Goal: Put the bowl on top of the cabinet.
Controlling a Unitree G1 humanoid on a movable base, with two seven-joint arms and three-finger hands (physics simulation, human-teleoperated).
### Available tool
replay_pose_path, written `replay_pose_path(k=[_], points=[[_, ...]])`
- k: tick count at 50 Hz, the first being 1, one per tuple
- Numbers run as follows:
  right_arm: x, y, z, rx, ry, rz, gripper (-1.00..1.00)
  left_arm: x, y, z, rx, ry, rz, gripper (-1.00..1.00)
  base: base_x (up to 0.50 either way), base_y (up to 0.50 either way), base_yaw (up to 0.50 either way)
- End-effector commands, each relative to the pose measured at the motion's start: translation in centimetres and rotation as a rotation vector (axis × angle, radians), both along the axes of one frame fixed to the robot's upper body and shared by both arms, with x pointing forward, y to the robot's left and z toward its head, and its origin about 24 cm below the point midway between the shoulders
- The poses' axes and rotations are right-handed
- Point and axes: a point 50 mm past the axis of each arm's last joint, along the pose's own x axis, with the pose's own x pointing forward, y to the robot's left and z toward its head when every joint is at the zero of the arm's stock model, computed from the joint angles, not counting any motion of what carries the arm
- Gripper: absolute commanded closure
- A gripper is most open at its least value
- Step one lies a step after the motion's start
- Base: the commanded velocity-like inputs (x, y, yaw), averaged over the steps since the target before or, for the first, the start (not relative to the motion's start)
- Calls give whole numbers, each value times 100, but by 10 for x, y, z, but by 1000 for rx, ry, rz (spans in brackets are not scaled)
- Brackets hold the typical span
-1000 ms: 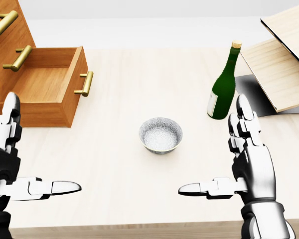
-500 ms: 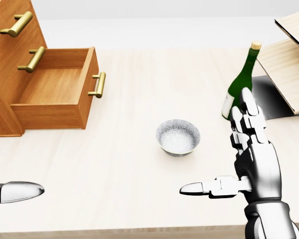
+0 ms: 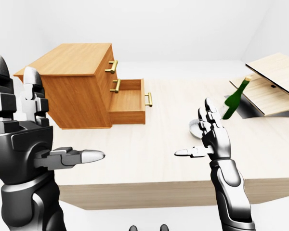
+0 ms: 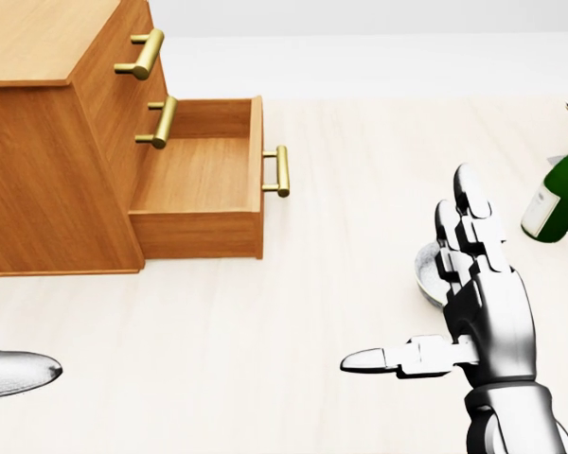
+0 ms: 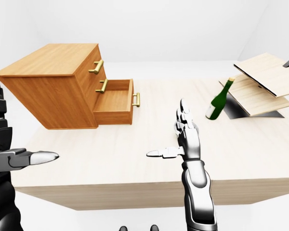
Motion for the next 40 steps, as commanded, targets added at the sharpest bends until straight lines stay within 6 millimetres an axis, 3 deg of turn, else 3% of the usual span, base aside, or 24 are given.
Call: replay_pose_path(k=[1, 22, 31, 40], points=[[0, 1, -2, -3, 9, 5, -100, -1, 0, 1, 2, -3, -1, -100, 9, 50, 0], [-1, 0, 1, -2, -5, -1, -100, -2, -1, 1, 4, -7, -3, -100, 3, 49, 0], [0, -1, 2, 10, -10, -7, -100, -2, -1, 1, 4, -7, -4, -100, 0, 0, 0], [-1, -2, 4, 21, -19, -3, -100, -4, -1, 4, 4, -23, -4, -100, 48, 0, 0]])
